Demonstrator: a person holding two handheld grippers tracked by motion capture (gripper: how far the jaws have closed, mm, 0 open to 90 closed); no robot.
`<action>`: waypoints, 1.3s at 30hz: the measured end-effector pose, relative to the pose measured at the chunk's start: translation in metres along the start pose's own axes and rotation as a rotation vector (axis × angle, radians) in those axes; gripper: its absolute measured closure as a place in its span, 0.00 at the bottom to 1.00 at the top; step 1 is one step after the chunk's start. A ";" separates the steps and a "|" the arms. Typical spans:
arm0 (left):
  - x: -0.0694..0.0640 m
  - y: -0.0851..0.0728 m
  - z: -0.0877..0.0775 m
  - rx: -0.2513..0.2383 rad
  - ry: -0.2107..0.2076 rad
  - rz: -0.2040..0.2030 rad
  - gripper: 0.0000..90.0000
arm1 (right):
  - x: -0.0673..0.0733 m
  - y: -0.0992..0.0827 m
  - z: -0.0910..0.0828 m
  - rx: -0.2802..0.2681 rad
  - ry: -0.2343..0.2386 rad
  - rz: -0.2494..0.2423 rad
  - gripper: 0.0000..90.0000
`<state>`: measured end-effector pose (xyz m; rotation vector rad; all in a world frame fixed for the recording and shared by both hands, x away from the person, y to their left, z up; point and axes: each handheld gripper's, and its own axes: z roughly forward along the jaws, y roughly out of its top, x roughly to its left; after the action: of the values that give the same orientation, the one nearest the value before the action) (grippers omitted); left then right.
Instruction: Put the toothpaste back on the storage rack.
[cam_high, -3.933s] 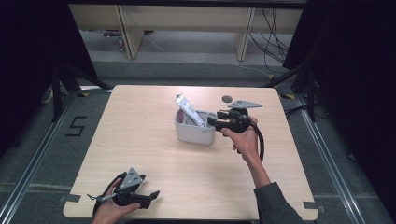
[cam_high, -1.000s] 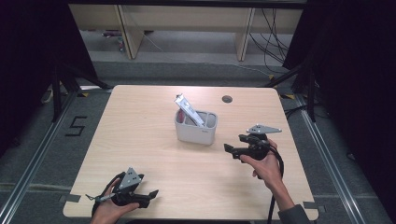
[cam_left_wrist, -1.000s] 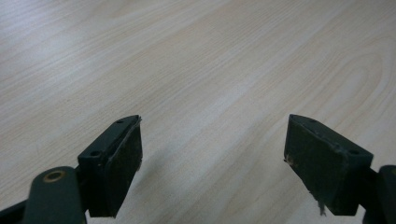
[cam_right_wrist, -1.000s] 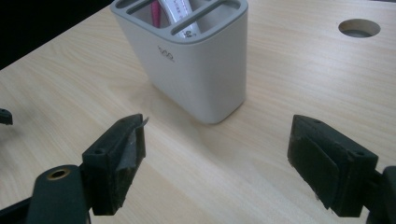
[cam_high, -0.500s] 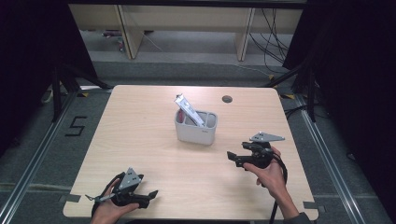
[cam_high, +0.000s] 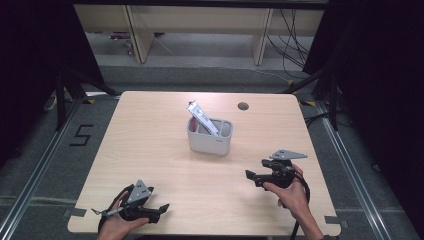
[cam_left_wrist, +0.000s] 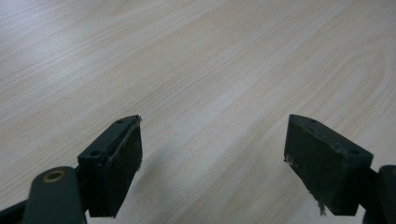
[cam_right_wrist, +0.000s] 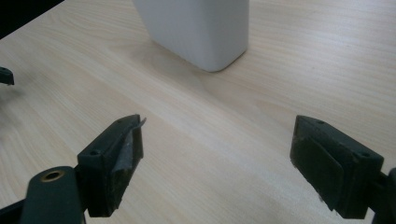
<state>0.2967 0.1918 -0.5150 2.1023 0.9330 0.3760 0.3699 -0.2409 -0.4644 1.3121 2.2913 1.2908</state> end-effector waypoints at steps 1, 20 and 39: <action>0.000 0.000 0.000 -0.001 0.000 -0.001 0.21 | 0.000 -0.001 0.000 -0.002 -0.003 -0.005 0.20; 0.000 0.000 0.001 -0.002 0.006 0.003 0.21 | 0.005 -0.026 -0.005 0.023 0.009 -0.039 0.19; -0.001 0.000 0.000 -0.011 0.000 0.003 0.21 | 0.013 -0.048 -0.009 0.054 -0.004 -0.061 0.18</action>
<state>0.2964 0.1911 -0.5152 2.0937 0.9260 0.3814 0.3283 -0.2467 -0.4921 1.2494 2.3599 1.2145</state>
